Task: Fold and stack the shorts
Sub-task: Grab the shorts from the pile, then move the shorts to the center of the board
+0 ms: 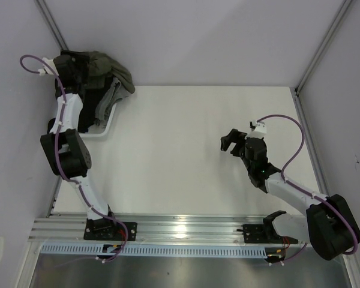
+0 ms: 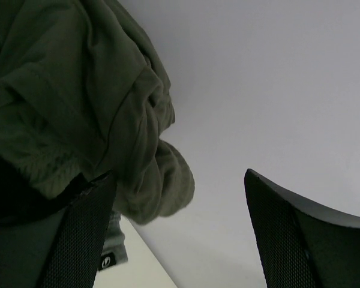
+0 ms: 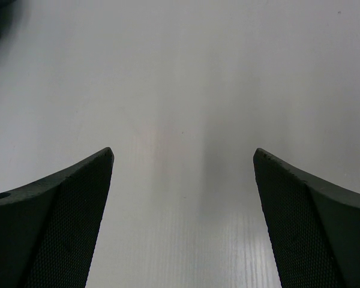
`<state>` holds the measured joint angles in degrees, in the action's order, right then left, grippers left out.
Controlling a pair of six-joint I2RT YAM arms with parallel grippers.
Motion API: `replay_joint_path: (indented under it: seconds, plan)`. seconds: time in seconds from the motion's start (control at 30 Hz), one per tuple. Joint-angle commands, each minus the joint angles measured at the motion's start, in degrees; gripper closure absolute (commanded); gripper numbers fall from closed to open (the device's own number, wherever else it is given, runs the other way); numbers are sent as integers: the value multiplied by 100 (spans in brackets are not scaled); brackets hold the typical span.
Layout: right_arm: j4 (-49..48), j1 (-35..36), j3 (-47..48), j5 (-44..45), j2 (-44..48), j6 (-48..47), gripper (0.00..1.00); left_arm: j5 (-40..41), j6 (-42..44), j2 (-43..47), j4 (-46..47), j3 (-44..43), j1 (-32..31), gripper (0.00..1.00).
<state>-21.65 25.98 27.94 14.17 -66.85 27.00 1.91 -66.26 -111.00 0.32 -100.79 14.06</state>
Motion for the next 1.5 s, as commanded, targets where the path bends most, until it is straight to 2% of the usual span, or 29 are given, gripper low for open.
replay_joint_path:
  seconds: [0.0, 0.2, 0.33, 0.43, 0.47, 0.5, 0.53, 0.6, 0.77, 1.0, 1.23, 1.3, 1.37, 1.47]
  plan:
    - [-155, -40, -26, -55, 128, 94, 1, 239, -177, -534, -532, -844, -62, 12]
    - [-103, -93, -26, -55, 155, 121, 1, 371, -80, -1107, -909, -1617, -114, 15]
    - [-103, -128, -26, -90, 120, 138, 1, 327, -150, -1257, -928, -1689, -123, 19]
    - [-85, -154, -8, -82, 93, 156, 0, 319, -124, -1266, -849, -1663, -150, 44]
    - [-85, -172, -8, -90, 84, 173, 1, 310, -81, -1257, -814, -1654, -158, 62]
    - [-85, -181, 0, -90, 84, 174, 1, 292, -54, -1249, -744, -1645, -158, 70]
    - [-68, -189, -8, -90, 93, 191, 0, 257, -2, -1214, -683, -1567, -150, 83]
    - [-50, -207, 18, -90, 84, 200, 1, 161, -53, -1135, -533, -1479, -141, 100]
    - [-41, -233, 27, -125, 76, 218, 0, -24, -256, -705, -58, -1206, -150, 100]
    - [29, -242, 80, -187, 93, 226, 1, -709, -273, -467, 608, -2425, -211, 100]
    - [82, -260, 123, -231, 93, 182, 1, -1535, -642, 121, 1514, -3104, -536, 100]
    - [99, -260, 124, -231, 111, 174, 1, -1729, -660, 385, 1691, -3034, -738, 100]
    - [91, -251, 115, -222, 120, 165, 1, -1782, -660, 938, 1900, -2553, -992, 100]
    - [82, -260, 132, -240, 102, 156, 1, -1739, -800, 1834, 2357, -1290, -1343, 100]
